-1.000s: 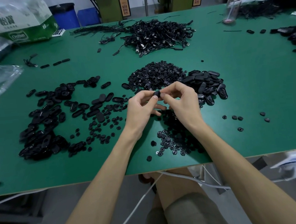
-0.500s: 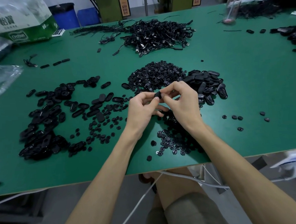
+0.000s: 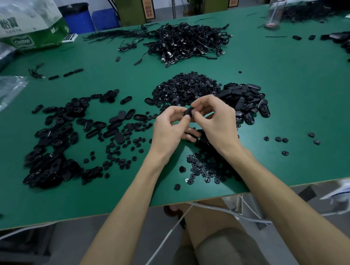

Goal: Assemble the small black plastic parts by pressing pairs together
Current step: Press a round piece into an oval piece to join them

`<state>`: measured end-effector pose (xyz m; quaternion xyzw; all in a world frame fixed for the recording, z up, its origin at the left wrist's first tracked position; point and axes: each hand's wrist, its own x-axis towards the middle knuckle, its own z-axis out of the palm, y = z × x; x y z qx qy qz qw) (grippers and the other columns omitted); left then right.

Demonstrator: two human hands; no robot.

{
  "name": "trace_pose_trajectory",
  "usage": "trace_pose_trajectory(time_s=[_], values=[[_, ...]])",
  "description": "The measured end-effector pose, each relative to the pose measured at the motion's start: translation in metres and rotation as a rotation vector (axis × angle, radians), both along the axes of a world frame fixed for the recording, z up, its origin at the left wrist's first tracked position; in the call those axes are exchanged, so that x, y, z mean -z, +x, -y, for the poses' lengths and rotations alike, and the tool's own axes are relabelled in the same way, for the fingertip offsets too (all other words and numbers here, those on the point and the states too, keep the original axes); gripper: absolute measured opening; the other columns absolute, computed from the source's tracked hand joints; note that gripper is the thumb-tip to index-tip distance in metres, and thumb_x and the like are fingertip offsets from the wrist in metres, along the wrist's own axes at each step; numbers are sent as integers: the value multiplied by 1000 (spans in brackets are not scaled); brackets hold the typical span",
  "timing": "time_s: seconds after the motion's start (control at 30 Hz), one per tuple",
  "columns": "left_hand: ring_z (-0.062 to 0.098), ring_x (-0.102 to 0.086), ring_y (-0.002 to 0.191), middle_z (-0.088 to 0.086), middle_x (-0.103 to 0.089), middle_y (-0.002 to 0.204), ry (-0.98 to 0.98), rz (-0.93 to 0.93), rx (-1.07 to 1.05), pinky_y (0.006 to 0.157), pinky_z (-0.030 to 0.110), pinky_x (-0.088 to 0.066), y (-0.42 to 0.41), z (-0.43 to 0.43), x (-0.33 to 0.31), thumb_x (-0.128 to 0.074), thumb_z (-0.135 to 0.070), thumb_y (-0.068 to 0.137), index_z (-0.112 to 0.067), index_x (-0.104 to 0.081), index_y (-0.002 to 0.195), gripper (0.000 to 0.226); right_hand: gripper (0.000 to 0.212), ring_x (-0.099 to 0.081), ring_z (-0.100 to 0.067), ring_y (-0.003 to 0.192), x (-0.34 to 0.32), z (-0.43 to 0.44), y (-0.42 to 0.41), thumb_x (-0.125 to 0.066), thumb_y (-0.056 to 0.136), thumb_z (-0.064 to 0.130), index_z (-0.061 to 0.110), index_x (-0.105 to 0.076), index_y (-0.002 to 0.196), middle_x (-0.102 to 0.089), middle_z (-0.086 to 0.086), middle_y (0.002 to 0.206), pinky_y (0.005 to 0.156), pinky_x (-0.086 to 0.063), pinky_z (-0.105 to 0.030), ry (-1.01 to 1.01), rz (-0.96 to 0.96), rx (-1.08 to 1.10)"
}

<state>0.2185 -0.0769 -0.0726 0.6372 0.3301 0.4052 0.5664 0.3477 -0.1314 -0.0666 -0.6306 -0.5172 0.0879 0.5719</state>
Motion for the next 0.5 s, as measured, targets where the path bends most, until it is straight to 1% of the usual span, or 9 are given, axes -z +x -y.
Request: trace_pose_trajectory(time_s=[0.07,0.13,0.2,0.27,0.37,0.5], values=[[35,-75,65,19,-71,102,-4,-3,4,57,36,-61,0,1,0,-59,-3,103,4,-57,118,17,14,-65,-8,81,1,-1,0,-69,89,1,13,-70,98,-71,4,92,75,-52,-17,0,19,8],[35,-75,66,20,-71,103,-9,-2,4,55,35,-61,0,1,-1,-59,-4,103,4,-57,118,17,17,-64,-6,81,2,-1,0,-69,89,1,14,-69,99,-70,6,91,74,-50,-15,4,31,13],[35,-76,68,19,-73,105,-16,1,-6,50,33,-59,0,2,-2,-60,-9,104,4,-57,120,20,22,-63,-5,82,2,-1,0,-68,88,1,16,-68,103,-69,8,90,72,-47,-11,4,35,1],[35,-76,68,16,-76,101,-23,1,-25,42,30,-54,0,1,-2,-58,-12,105,3,-57,120,22,26,-63,-4,82,3,-2,0,-67,88,0,17,-68,107,-69,9,90,70,-45,-8,-11,36,-21],[34,-76,67,12,-79,96,-37,3,-56,39,27,-51,0,0,0,-55,-13,107,2,-57,117,19,31,-64,-3,84,4,-2,-1,-64,88,-1,18,-69,112,-71,11,93,70,-46,-9,-29,35,-51],[34,-77,69,12,-78,93,-51,8,-86,39,25,-49,-2,-1,1,-58,-13,105,3,-58,112,18,32,-67,-3,86,4,-1,-2,-62,89,0,17,-71,115,-74,13,95,70,-52,-14,-23,57,-86]])
